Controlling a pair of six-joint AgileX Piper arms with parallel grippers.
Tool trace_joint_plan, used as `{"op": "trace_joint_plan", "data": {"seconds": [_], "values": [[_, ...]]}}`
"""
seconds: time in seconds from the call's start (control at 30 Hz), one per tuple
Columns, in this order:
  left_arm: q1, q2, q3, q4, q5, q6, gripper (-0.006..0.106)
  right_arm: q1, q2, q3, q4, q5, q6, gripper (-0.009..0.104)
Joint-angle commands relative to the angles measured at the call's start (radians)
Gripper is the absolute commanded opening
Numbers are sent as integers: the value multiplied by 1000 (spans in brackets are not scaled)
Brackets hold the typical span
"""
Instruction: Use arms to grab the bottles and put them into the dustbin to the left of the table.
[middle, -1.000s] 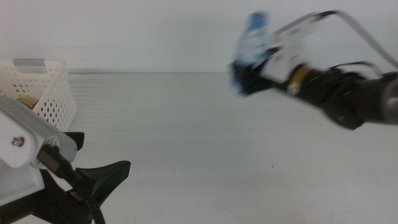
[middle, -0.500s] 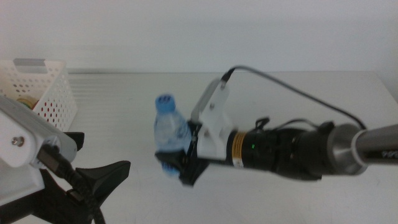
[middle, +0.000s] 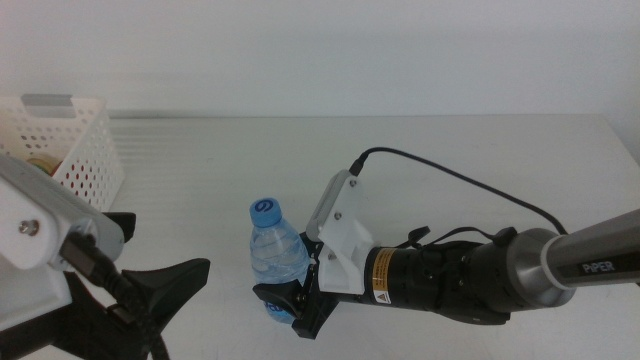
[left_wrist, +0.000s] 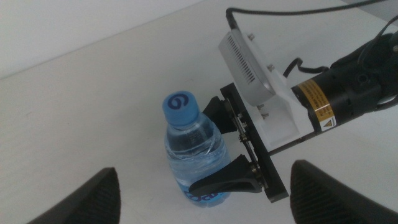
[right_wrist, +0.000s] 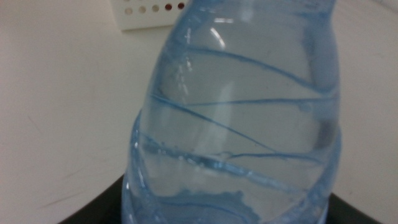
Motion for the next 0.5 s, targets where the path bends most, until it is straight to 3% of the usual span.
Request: {"op": "trace_joint_plan", "data": {"seconds": [0.0,0.3,0.33,0.47], "values": [[-4,-1,-28,3,-72,-13,89,-1,-51,-23,33,-154,-15,0],[-4,-1,-28,3,-71,-13,89,-1,-35,-23,20,-97,-5,3],[-4,-1,-28,3,-71,-13,89,-1,-43,-22,4,-84,3,42],[-4,-1,-28,3,-71,-13,89,-1,-71,-21,-15,-12,49,77]]}}
